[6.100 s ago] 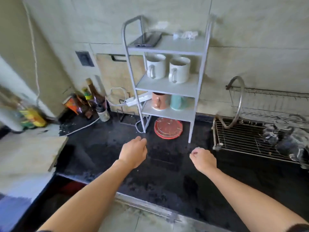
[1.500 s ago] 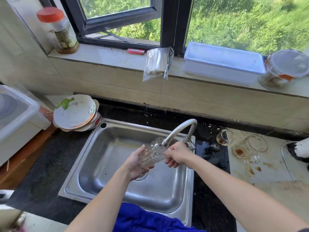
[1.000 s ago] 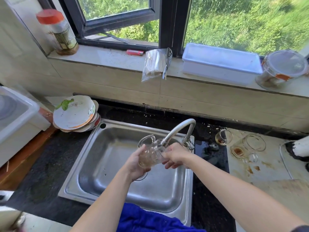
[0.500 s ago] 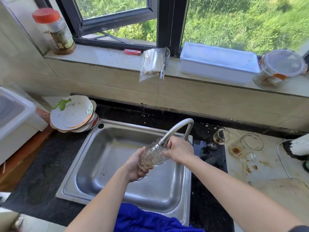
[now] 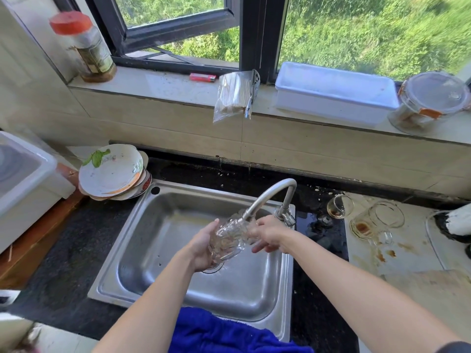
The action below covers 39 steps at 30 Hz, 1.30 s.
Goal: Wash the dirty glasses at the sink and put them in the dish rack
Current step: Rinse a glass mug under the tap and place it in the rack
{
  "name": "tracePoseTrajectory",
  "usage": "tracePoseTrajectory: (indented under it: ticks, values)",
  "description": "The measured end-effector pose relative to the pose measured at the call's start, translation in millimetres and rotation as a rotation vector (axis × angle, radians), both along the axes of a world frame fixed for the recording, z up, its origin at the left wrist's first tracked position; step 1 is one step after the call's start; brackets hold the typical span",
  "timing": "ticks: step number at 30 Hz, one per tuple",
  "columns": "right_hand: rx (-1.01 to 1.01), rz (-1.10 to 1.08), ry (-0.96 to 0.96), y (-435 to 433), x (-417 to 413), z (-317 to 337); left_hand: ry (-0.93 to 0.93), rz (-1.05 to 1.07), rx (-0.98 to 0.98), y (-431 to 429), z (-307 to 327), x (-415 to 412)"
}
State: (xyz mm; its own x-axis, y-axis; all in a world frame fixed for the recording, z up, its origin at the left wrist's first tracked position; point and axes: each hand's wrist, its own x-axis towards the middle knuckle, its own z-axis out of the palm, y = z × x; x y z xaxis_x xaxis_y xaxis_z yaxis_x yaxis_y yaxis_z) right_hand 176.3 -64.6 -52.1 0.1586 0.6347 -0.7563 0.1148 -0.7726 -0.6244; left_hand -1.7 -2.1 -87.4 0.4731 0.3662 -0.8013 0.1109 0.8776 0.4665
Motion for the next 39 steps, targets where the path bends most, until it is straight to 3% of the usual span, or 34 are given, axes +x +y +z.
tracePoseTrajectory:
  ticks: [3,5,8,11,15,19,25,29,32,35,39]
  values:
    - [0.047,-0.017,0.006,3.5,1.0,-2.7,0.082,-0.123,-0.01,-1.5,9.1,-0.5]
    - [0.049,-0.083,0.058,1.3,-3.0,-8.8,0.074,-0.089,0.068,-2.1,11.0,1.7]
    - [0.053,-0.186,0.13,-4.0,-5.9,-18.4,0.21,-0.043,0.45,-0.4,13.1,5.9]
    - [0.058,-0.234,0.191,-5.7,-5.2,-20.7,0.436,-0.169,0.945,3.0,27.7,8.1]
    - [0.104,-0.237,0.229,-5.1,-7.7,-18.8,0.481,-0.275,1.137,10.0,42.0,4.0]
    - [0.177,-0.231,0.288,0.4,-15.4,-17.5,0.387,-0.262,1.075,13.9,47.7,4.6]
    - [0.264,-0.197,-0.087,-1.9,-5.9,-20.9,0.119,0.032,0.329,17.2,25.3,-5.4]
    - [0.28,-0.039,-0.299,-3.0,-2.1,-13.0,0.136,-0.024,0.093,7.3,0.4,-0.1]
    - [0.292,0.083,-0.387,0.5,-5.3,-7.1,0.149,-0.08,0.049,10.4,-17.3,16.7]
    - [0.375,0.164,-0.546,-1.6,-7.7,-1.7,0.126,0.038,0.069,20.2,-29.2,30.9]
    - [0.766,0.325,-0.913,-32.0,-4.0,1.9,0.174,0.07,0.193,36.5,-37.6,34.7]
